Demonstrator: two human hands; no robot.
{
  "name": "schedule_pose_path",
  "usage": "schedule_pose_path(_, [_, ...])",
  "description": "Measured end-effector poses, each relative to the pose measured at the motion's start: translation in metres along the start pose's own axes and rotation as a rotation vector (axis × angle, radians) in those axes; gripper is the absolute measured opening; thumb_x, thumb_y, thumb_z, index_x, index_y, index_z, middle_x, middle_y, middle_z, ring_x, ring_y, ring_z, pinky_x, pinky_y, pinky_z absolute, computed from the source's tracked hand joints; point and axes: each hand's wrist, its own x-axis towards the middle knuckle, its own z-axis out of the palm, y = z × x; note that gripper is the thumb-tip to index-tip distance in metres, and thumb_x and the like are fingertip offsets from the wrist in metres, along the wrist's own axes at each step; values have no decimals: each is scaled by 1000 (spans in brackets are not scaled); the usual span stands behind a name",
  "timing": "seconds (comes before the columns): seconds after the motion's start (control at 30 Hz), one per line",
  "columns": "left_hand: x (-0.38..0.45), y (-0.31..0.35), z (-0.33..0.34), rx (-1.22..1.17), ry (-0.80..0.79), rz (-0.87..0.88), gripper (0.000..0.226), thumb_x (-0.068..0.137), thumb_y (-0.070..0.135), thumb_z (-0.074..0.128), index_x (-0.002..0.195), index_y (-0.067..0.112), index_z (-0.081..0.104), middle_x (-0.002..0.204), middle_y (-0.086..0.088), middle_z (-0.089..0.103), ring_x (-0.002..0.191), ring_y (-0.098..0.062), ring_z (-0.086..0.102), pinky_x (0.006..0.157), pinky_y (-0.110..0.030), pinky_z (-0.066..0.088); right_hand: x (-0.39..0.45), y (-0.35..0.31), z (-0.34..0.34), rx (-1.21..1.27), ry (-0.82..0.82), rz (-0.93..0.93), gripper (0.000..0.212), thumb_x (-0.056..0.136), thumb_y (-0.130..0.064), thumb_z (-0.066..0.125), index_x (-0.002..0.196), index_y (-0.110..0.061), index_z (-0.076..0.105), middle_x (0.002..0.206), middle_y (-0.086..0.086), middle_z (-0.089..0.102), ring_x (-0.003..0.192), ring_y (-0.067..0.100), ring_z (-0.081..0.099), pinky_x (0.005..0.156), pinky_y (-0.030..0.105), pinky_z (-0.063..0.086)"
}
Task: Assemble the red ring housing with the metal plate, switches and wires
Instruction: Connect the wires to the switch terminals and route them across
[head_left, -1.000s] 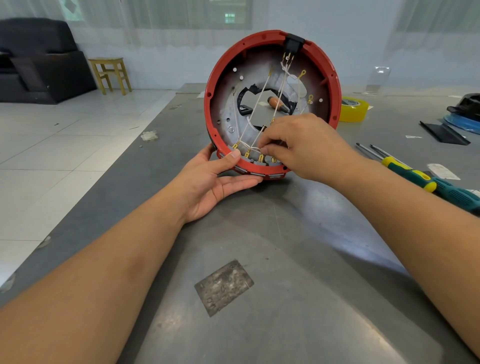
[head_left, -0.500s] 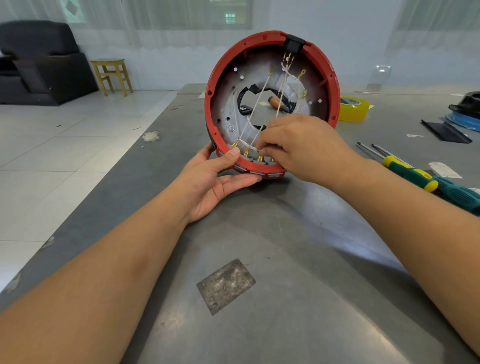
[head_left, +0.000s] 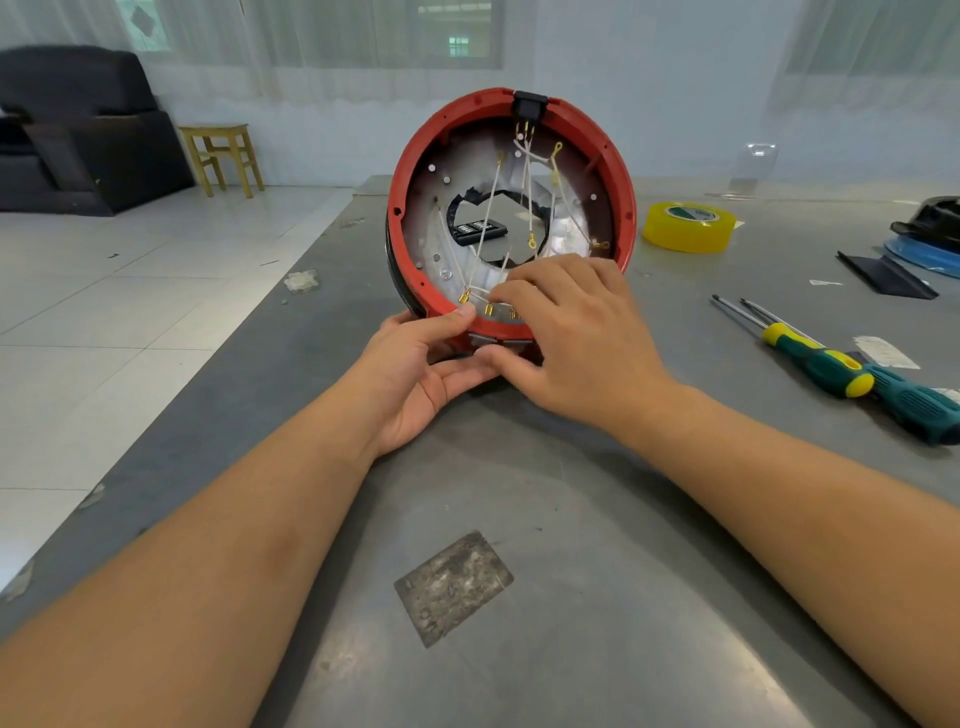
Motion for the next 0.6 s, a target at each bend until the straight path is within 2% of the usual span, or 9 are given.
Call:
schedule_pose_path(0.2, [-1, -1, 4, 62, 7, -5, 71, 93, 1, 74, 153, 3, 36, 133, -37, 61, 102, -54, 73, 83, -57, 64, -3, 3, 4, -11, 39, 3, 33, 91, -50, 65, 107, -22, 69, 107, -1, 65, 99, 24, 62, 91, 41, 42])
schedule_pose_path(0.47, [3, -3, 4, 126, 11, -27, 66, 93, 9, 76, 149, 0, 43, 125, -33, 69, 102, -48, 75, 81, -48, 65, -4, 6, 2, -1, 18, -9, 29, 95, -41, 61, 110, -19, 72, 101, 4, 63, 90, 28, 60, 82, 43, 45])
schedule_pose_path(0.53, [4, -3, 3, 128, 17, -31, 57, 94, 20, 77, 142, 0, 53, 122, -30, 71, 103, -44, 76, 82, -46, 65, -5, 7, 2, 50, 17, -6, 28, 94, -39, 65, 109, -17, 73, 102, 5, 64, 90, 28, 61, 79, 42, 45])
schedule_pose_path(0.6, [5, -1, 2, 125, 16, -52, 44, 95, 38, 74, 123, 4, 70, 111, -25, 77, 104, -41, 77, 88, -46, 65, -7, 9, 1, 90, 15, -12, 27, 92, -37, 68, 108, -17, 75, 102, 6, 64, 90, 28, 61, 77, 42, 45])
